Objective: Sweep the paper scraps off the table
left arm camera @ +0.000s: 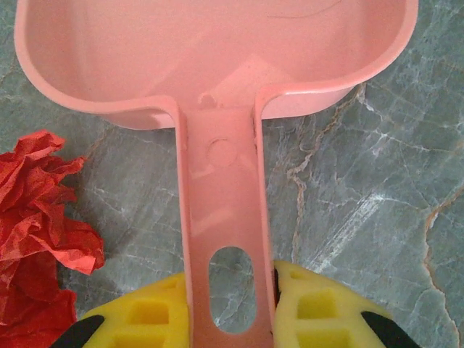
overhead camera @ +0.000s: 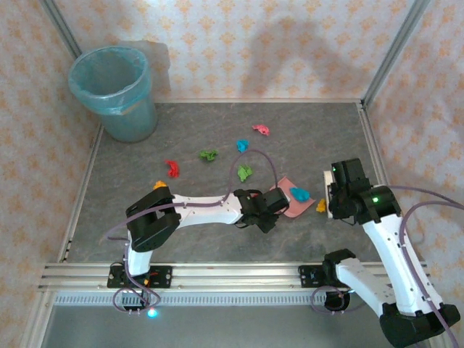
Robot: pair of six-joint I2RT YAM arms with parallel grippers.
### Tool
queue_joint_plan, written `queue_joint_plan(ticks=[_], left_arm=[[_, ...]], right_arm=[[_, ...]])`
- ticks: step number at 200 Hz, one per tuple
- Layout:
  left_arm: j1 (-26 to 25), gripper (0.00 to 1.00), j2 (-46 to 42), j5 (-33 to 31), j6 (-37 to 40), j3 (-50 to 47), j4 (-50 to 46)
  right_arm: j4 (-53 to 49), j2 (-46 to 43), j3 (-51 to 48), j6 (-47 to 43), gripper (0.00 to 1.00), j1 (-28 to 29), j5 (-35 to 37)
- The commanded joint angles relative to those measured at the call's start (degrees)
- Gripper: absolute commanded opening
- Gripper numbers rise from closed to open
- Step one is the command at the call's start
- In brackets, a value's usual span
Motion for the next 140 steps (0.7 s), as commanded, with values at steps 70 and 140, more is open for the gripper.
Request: queue_joint_plan(ticks=[70,140], left_arm=[[-1.5,0.0,1.8,-0.4,2.0,3.1,-4.8],[-1.5,0.0,1.7,-2.6,1.6,3.3,-5.2]], right_arm=[[12.2,4.9,1.7,1.0,0.0,1.4,-3.1],[0.4,0.5,7.3,-3.7,0.0,1.4,7.4]])
